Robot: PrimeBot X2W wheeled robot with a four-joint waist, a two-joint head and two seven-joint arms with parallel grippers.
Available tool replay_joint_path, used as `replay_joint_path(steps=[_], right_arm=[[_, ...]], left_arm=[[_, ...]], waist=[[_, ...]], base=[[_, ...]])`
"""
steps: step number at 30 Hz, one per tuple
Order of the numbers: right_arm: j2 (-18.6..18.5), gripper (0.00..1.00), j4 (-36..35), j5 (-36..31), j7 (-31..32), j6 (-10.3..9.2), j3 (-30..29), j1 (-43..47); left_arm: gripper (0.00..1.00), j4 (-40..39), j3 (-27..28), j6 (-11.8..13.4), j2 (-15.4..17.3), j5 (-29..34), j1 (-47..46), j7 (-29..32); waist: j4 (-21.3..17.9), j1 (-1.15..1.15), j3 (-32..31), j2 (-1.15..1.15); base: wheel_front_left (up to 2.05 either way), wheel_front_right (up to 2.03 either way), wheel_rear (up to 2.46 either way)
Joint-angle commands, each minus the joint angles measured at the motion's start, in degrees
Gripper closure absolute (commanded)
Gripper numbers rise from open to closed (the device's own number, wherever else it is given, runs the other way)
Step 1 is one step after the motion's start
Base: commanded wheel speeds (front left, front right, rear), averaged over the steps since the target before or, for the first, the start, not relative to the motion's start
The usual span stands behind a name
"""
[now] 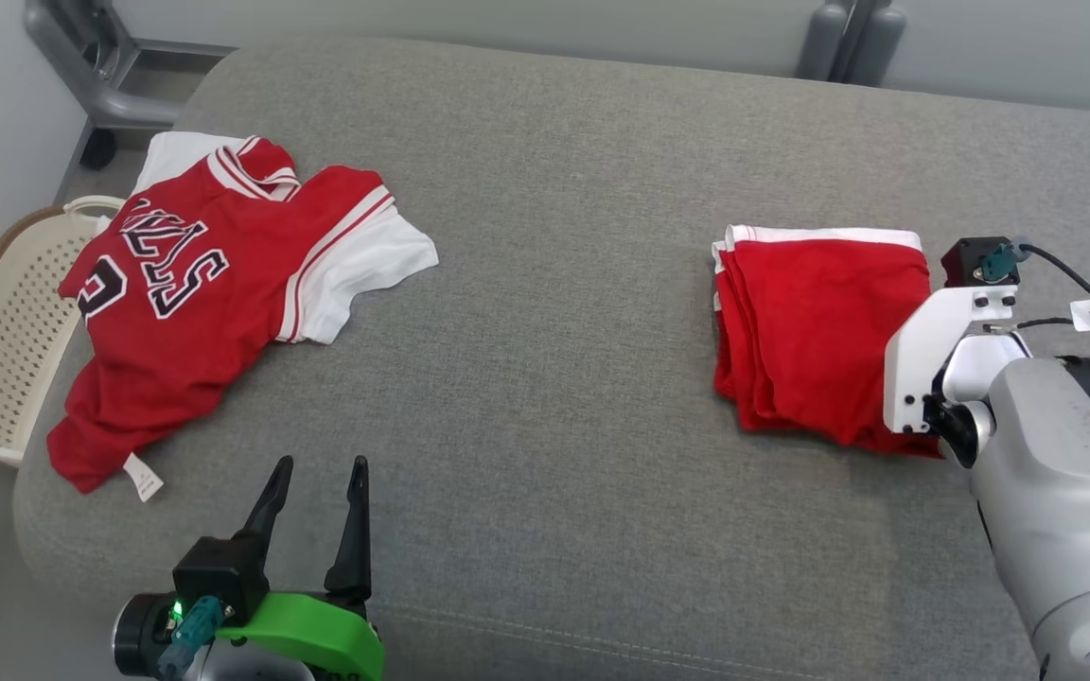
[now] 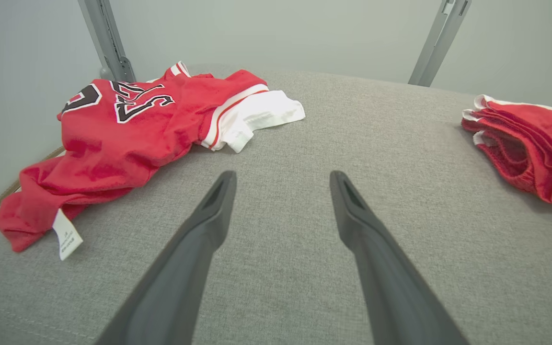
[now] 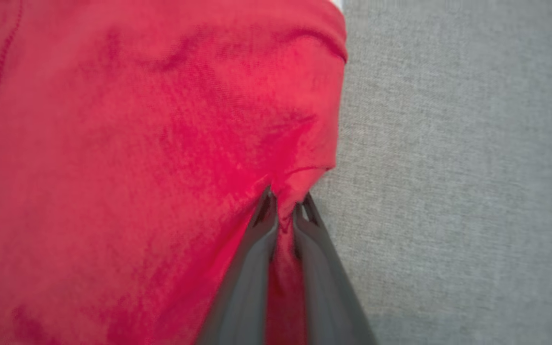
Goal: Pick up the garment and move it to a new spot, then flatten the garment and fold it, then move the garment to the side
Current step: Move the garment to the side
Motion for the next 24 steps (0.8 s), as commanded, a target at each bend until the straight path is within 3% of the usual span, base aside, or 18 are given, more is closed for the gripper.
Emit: replay_joint_path(steps=[1, 13, 24], right_arm=[[-1.73, 1.0, -0.66, -0.17, -1.21, -0.13, 2.3, 0.58], [-8.09, 1.0, -1.97, 4.81, -4.47, -0.12, 14.23, -1.72], [-19.34, 1.0, -1.88, 8.34, -7.93, -0.12, 21.14, -6.65]], left_arm=[[0.0, -0.18, 0.27, -0.01, 0.68, -0.46, -0.34, -0.28], [0.0, -2.42, -0.24, -0.2, 1.98, 0.23, -1.54, 0.53], [0.0, -6.79, -1.86, -0.45, 3.82, 2.49, -4.11, 2.56]], waist=[[-2.46, 0.0, -1.08, 0.0], [-11.03, 0.0, 0.3, 0.0], [-13.72, 0.0, 7.54, 0.0]], base=[[0.0, 0.0, 0.0], [0.0, 0.0, 0.0], [0.0, 0.0, 0.0]])
